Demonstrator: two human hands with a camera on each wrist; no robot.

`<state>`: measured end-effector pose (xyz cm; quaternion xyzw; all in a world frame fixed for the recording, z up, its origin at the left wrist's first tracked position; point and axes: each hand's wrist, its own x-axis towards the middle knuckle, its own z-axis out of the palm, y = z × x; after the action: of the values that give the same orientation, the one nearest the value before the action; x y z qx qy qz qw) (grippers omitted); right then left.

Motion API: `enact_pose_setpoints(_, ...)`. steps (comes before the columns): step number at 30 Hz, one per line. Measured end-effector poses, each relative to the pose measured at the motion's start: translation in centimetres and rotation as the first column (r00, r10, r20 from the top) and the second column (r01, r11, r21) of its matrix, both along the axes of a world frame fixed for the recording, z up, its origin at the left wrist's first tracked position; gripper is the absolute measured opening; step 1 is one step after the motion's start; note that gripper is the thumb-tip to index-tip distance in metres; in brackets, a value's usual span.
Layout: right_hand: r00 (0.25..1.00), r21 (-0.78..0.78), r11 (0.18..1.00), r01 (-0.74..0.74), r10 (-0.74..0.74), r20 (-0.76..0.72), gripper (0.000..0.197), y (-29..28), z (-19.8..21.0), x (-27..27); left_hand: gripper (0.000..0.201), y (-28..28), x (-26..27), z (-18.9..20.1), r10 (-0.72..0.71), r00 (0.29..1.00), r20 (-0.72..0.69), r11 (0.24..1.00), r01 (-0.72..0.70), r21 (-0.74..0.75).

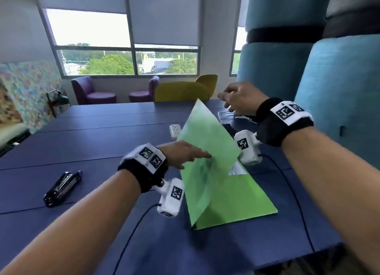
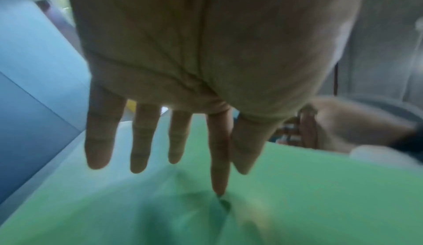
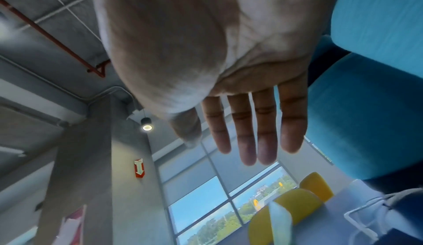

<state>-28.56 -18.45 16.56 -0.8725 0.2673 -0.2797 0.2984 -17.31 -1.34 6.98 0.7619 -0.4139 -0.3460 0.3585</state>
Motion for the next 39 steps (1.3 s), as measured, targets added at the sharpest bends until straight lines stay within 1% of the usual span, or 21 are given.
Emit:
enact_pose_setpoints(2, 0.994, -0.054, 0.998, 0.025, -0.031, -0.105, 0.021, -1.3, -1.9, -0.4, 0.039, -2.1, -0.7, -2.7, -0.088, 0.967, 0.239, 0.989, 0.055, 0.140)
enact_pose_setpoints(4, 0.962, -0.102, 0.994, 0.047, -0.072, -0.264, 0.018, -3.1, -5.3, -0.7, 0.034, -3.3, -0.1, -5.0, -0.106, 0.914, 0.392, 0.977, 0.022, 0.212)
enact_pose_setpoints(6, 0.892, -0.120, 0.991, 0.063, -0.109, -0.438, 0.017, -4.8, -9.1, -1.3, 0.037, -3.7, 1.0, -6.8, -0.090, 0.885, 0.457, 0.960, -0.044, 0.275)
enact_pose_setpoints(8, 0.779, -0.118, 0.991, 0.059, -0.120, -0.616, 0.027, -6.4, -12.3, -2.1, 0.041, -3.9, 2.2, -8.1, -0.120, 0.860, 0.496, 0.936, -0.068, 0.345)
enact_pose_setpoints(10, 0.689, -0.123, 0.991, 0.047, -0.121, -0.714, 0.032, -7.6, -13.5, -3.1, 0.044, -4.0, 3.3, -9.0, -0.148, 0.832, 0.534, 0.922, -0.080, 0.379)
enact_pose_setpoints(11, 0.673, -0.129, 0.990, 0.050, -0.129, -0.728, 0.033, -8.0, -13.3, -3.6, 0.045, -4.1, 3.9, -9.4, -0.155, 0.822, 0.549, 0.919, -0.084, 0.386)
enact_pose_setpoints(12, 0.674, -0.137, 0.989, 0.059, -0.141, -0.725, 0.034, -8.6, -12.9, -4.2, 0.046, -4.2, 4.4, -9.7, -0.161, 0.812, 0.561, 0.915, -0.090, 0.394)
enact_pose_setpoints(14, 0.712, -0.135, 0.986, 0.097, -0.164, -0.683, 0.033, -10.0, -11.5, -5.4, 0.048, -4.5, 5.3, -10.4, -0.166, 0.798, 0.579, 0.905, -0.109, 0.411)
enact_pose_setpoints(17, 0.819, -0.039, 0.982, 0.183, -0.174, -0.547, 0.024, -11.3, -9.3, -6.4, 0.047, -4.7, 5.6, -10.7, -0.168, 0.791, 0.589, 0.895, -0.127, 0.427)
enact_pose_setpoints(19, 0.876, 0.033, 0.969, 0.245, -0.206, -0.436, 0.017, -11.1, -9.2, -6.1, 0.045, -5.0, 5.4, -10.9, -0.138, 0.795, 0.590, 0.896, -0.154, 0.417)
enact_pose_setpoints(21, 0.883, 0.101, 0.958, 0.268, -0.202, -0.424, 0.018, -10.2, -10.7, -5.3, 0.041, -5.3, 5.6, -11.3, -0.045, 0.825, 0.564, 0.906, -0.204, 0.371)
enact_pose_setpoints(22, 0.864, 0.137, 0.956, 0.260, -0.167, -0.476, 0.021, -9.6, -12.0, -4.7, 0.036, -5.3, 5.7, -11.5, 0.009, 0.839, 0.544, 0.910, -0.232, 0.343)
enact_pose_setpoints(24, 0.772, 0.151, 0.961, 0.231, -0.087, -0.629, 0.030, -8.2, -15.1, -3.6, 0.025, -5.2, 6.0, -11.8, 0.100, 0.850, 0.517, 0.910, -0.288, 0.298)
enact_pose_setpoints(25, 0.723, 0.132, 0.965, 0.228, -0.077, -0.686, 0.035, -7.6, -16.3, -3.1, 0.021, -5.1, 6.3, -11.9, 0.152, 0.854, 0.497, 0.908, -0.319, 0.271)
enact_pose_setpoints(26, 0.702, 0.107, 0.963, 0.247, -0.102, -0.705, 0.036, -7.1, -17.1, -2.7, 0.018, -5.1, 6.7, -12.0, 0.209, 0.862, 0.462, 0.907, -0.348, 0.238)
enact_pose_setpoints(29, 0.719, 0.096, 0.938, 0.334, -0.188, -0.669, 0.039, -5.9, -18.1, -1.9, 0.007, -4.6, 7.5, -12.0, 0.327, 0.896, 0.300, 0.899, -0.393, 0.194)
enact_pose_setpoints(30, 0.710, 0.079, 0.938, 0.337, -0.199, -0.675, 0.042, -5.5, -18.1, -1.7, 0.012, -4.5, 8.0, -12.3, 0.358, 0.911, 0.207, 0.898, -0.396, 0.190)
enact_pose_setpoints(32, 0.695, 0.059, 0.947, 0.314, -0.187, -0.694, 0.041, -4.7, -18.3, -1.2, 0.030, -3.7, 8.2, -12.1, 0.406, 0.914, -0.002, 0.896, -0.398, 0.197)
enact_pose_setpoints(33, 0.687, 0.051, 0.952, 0.302, -0.180, -0.704, 0.039, -4.2, -18.5, -0.9, 0.032, -3.0, 8.1, -12.0, 0.414, 0.908, -0.056, 0.895, -0.395, 0.205)
enact_pose_setpoints(36, 0.684, 0.029, 0.969, 0.247, -0.153, -0.714, 0.036, -2.7, -19.1, 0.3, 0.024, -1.2, 9.0, -12.1, 0.433, 0.899, -0.064, 0.894, -0.420, 0.158)
enact_pose_setpoints(39, 0.728, 0.061, 0.980, 0.190, -0.099, -0.678, 0.035, -0.8, -19.4, 2.3, 0.010, 1.2, 11.6, -12.1, 0.519, 0.853, -0.057, 0.855, -0.516, 0.055)
